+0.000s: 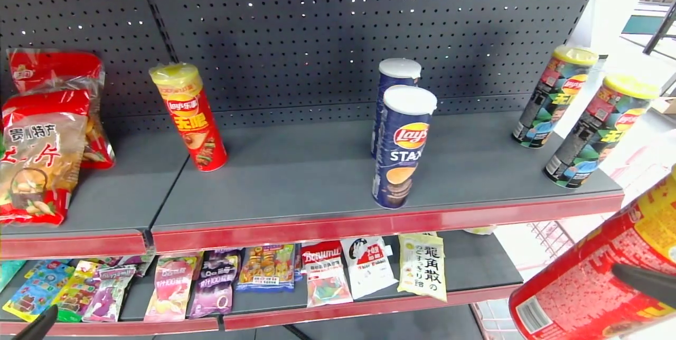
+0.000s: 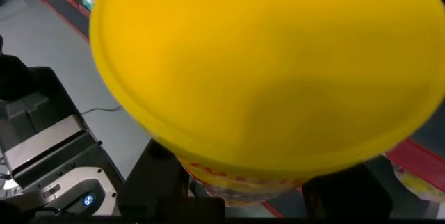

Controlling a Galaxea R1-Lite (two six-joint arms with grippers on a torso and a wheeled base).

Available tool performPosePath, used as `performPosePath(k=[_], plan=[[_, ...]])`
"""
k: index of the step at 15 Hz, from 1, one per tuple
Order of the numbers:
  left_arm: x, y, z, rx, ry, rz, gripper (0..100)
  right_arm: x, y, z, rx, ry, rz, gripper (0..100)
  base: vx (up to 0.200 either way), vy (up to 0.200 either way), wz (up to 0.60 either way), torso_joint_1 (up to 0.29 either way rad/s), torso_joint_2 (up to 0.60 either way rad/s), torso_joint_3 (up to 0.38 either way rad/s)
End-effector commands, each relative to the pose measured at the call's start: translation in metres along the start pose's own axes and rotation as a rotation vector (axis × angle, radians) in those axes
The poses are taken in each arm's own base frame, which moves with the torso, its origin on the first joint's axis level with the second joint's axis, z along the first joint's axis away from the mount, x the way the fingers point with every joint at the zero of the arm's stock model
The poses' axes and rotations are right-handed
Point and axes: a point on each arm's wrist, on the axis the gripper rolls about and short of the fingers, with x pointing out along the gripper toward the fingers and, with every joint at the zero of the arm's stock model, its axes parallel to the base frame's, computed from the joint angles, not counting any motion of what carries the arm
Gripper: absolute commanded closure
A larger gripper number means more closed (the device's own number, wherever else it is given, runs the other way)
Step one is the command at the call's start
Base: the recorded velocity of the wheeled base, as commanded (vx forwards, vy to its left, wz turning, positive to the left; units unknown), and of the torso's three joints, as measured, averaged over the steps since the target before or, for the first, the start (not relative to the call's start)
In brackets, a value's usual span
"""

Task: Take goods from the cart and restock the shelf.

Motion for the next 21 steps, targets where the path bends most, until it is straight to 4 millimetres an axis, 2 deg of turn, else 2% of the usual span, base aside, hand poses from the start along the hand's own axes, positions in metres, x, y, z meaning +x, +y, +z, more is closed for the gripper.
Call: performPosePath(k=[1, 21], plan=[[0.0, 0.0, 0.0, 0.0, 0.0, 0.001, 0, 0.0003, 0.0001, 0.0004, -0.004, -0.001, 0.004, 100, 0.0, 0.2, 0.0, 0.012, 0.0, -0.002], [-0.0006, 0.0002, 0.0004, 0.0, -0.004, 0.002, 0, -0.001, 0.0049, -0.0053, -0.016, 0.01, 0.034, 100, 0.0, 0.2, 0.0, 0.001, 0.0, 0.003]])
